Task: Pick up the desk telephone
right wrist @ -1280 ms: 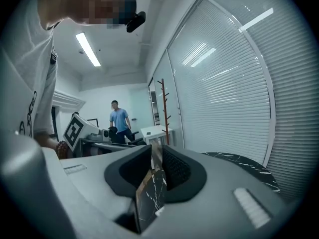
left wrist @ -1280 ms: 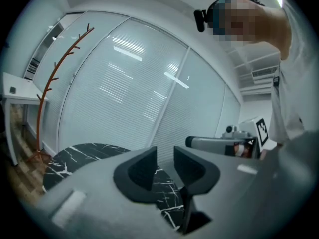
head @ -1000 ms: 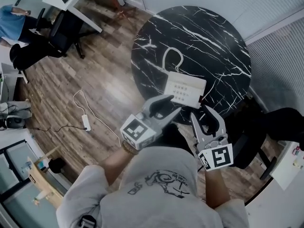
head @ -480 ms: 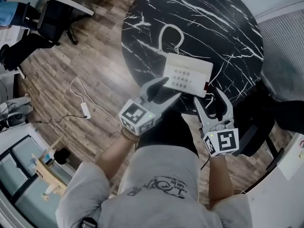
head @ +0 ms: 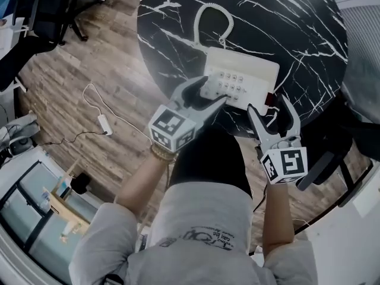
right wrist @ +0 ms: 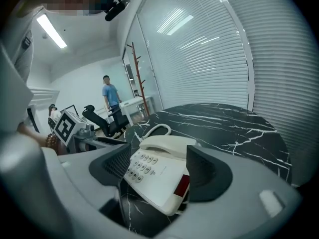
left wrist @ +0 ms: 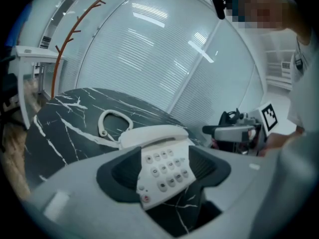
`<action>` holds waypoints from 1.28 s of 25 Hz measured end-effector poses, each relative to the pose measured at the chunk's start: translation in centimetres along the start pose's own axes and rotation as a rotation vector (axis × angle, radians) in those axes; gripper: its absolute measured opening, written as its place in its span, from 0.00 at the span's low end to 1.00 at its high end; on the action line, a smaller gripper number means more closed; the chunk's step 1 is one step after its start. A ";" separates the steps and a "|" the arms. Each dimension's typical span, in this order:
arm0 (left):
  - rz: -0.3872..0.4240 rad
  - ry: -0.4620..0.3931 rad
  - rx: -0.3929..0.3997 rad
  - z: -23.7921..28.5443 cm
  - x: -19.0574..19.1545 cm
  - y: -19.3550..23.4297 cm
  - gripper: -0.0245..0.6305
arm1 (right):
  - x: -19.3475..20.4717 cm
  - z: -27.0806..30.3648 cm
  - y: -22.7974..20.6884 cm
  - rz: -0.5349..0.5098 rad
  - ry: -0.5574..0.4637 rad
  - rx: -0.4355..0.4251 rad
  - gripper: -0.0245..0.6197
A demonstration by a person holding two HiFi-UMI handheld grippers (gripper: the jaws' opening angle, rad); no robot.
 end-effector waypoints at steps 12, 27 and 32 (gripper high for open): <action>-0.062 0.069 -0.066 2.4 3.4 3.0 0.62 | 4.2 3.4 -2.7 0.037 0.062 0.016 0.65; -0.016 0.142 -0.091 4.0 3.8 3.2 0.64 | 6.5 5.2 -3.9 0.092 0.099 0.009 0.62; -0.002 0.136 -0.115 4.0 3.8 3.1 0.59 | 6.6 5.2 -4.0 0.106 0.097 0.016 0.58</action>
Point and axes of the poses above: the fingertips, and each gripper's own axes: z forward along the fingers, y to its left, x out of its underside, the point moved 10 cm from there along -z, backward along the fingers, and after that the axes turned 3 degrees about z, right-handed, at the moved point
